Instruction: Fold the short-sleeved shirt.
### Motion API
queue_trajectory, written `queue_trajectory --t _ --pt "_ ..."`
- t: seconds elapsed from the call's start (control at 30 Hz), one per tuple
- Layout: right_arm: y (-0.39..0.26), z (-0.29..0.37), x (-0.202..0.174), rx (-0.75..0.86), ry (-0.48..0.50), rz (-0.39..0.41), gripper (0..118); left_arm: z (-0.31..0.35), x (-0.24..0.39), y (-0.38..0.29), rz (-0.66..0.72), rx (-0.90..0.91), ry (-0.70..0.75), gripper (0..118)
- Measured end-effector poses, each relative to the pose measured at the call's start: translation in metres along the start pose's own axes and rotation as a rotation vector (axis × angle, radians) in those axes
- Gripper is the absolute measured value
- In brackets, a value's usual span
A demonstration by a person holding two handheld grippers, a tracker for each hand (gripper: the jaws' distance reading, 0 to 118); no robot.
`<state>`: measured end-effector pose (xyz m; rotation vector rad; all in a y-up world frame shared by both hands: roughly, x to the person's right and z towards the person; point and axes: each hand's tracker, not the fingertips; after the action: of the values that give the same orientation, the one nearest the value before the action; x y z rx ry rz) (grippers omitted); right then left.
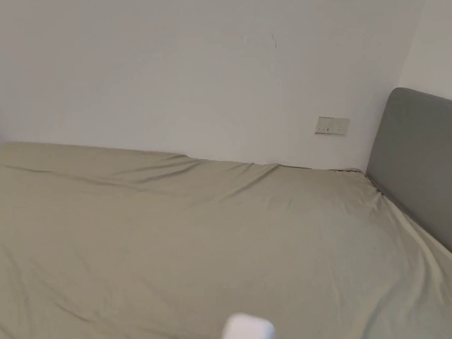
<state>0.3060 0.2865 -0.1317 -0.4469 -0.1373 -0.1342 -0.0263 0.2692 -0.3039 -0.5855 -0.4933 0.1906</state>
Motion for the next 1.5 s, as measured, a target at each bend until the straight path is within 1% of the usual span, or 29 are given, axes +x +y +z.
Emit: queue_trajectory --t 0.13,0.2,0.23,0.27,0.3,0.33,0.37,0.43,0.5,0.53,0.57,0.63,0.67,0.73,0.83,0.87,0.93,1.0,1.03,1.07,1.1,1.13,1.17,1.23,1.3,1.33,1.4,1.47,1.5 --pt "0.010 -0.005 -0.038 0.054 0.124 0.053 8 0.083 -0.073 0.019 0.038 0.129 0.305 101" --pt "0.013 -0.013 -0.058 0.063 0.170 0.083 8 0.107 -0.104 0.011 0.035 0.142 0.384 95" --pt "0.012 -0.018 -0.067 0.056 0.204 0.095 8 0.117 -0.120 0.004 0.039 0.135 0.401 82" --pt "0.010 -0.024 -0.076 0.047 0.233 0.100 8 0.121 -0.132 -0.001 0.064 0.060 0.458 37" --pt "0.008 -0.030 -0.083 0.036 0.245 0.097 8 0.122 -0.141 -0.007 0.093 0.013 0.516 3" --pt "0.005 -0.036 -0.092 0.023 0.267 0.096 8 0.121 -0.151 -0.016 0.132 0.016 0.567 3" --pt "0.003 -0.041 -0.100 0.012 0.299 0.101 8 0.123 -0.160 -0.024 0.161 0.031 0.539 3" --pt "0.000 -0.048 -0.114 -0.005 0.307 0.111 8 0.119 -0.173 -0.031 0.196 -0.006 0.462 3" --pt "0.000 -0.050 -0.124 -0.007 0.326 0.126 8 0.104 -0.180 -0.032 0.187 -0.012 0.451 3" --pt "0.001 -0.050 -0.127 -0.003 0.335 0.132 8 0.088 -0.183 -0.029 0.159 -0.065 0.453 10" --pt "0.003 -0.051 -0.130 0.001 0.344 0.137 8 0.071 -0.188 -0.026 0.127 -0.118 0.452 35" --pt "0.007 -0.052 -0.132 0.011 0.347 0.148 8 0.037 -0.195 -0.027 0.109 -0.131 0.482 99" --pt "0.010 -0.051 -0.132 0.019 0.338 0.157 8 0.016 -0.203 -0.030 0.113 -0.162 0.475 107" --pt "0.013 -0.049 -0.129 0.029 0.317 0.167 8 -0.023 -0.219 -0.039 0.151 -0.186 0.437 115" --pt "0.011 -0.049 -0.119 0.032 0.289 0.148 8 -0.084 -0.246 -0.060 0.234 -0.257 0.432 115" --pt "0.010 -0.050 -0.114 0.029 0.280 0.141 8 -0.102 -0.254 -0.071 0.247 -0.297 0.488 115" --pt "0.007 -0.055 -0.106 0.022 0.233 0.139 8 -0.128 -0.265 -0.089 0.259 -0.353 0.532 114" --pt "0.007 -0.063 -0.097 0.007 0.199 0.133 8 -0.140 -0.268 -0.106 0.301 -0.458 0.556 83" --pt "0.008 -0.070 -0.092 0.000 0.197 0.127 8 -0.125 -0.254 -0.106 0.206 -0.351 0.688 75" --pt "0.011 -0.079 -0.088 -0.009 0.197 0.122 8 -0.118 -0.244 -0.100 0.193 -0.248 0.617 32" --pt "0.014 -0.089 -0.085 -0.015 0.203 0.125 8 -0.115 -0.239 -0.097 0.200 -0.283 0.583 4" --pt "0.018 -0.105 -0.083 -0.025 0.220 0.139 8 -0.102 -0.236 -0.094 0.235 -0.259 0.521 4" --pt "0.022 -0.127 -0.085 -0.052 0.235 0.175 13 -0.092 -0.228 -0.092 0.264 -0.206 0.507 4" --pt "0.024 -0.174 -0.090 -0.112 0.238 0.238 29 -0.068 -0.211 -0.087 0.277 -0.162 0.456 4" --pt "0.018 -0.225 -0.098 -0.148 0.252 0.310 33 -0.045 -0.202 -0.081 0.275 -0.109 0.376 4" --pt "0.013 -0.254 -0.102 -0.182 0.284 0.340 35 -0.030 -0.193 -0.080 0.269 -0.083 0.367 4" --pt "0.002 -0.312 -0.113 -0.320 0.335 0.397 42 -0.007 -0.186 -0.078 0.257 -0.066 0.345 4" --pt "-0.019 -0.369 -0.124 -0.465 0.397 0.388 43 0.010 -0.178 -0.082 0.264 -0.044 0.336 4" --pt "-0.032 -0.393 -0.129 -0.547 0.390 0.359 43 0.014 -0.176 -0.086 0.271 -0.036 0.328 4"
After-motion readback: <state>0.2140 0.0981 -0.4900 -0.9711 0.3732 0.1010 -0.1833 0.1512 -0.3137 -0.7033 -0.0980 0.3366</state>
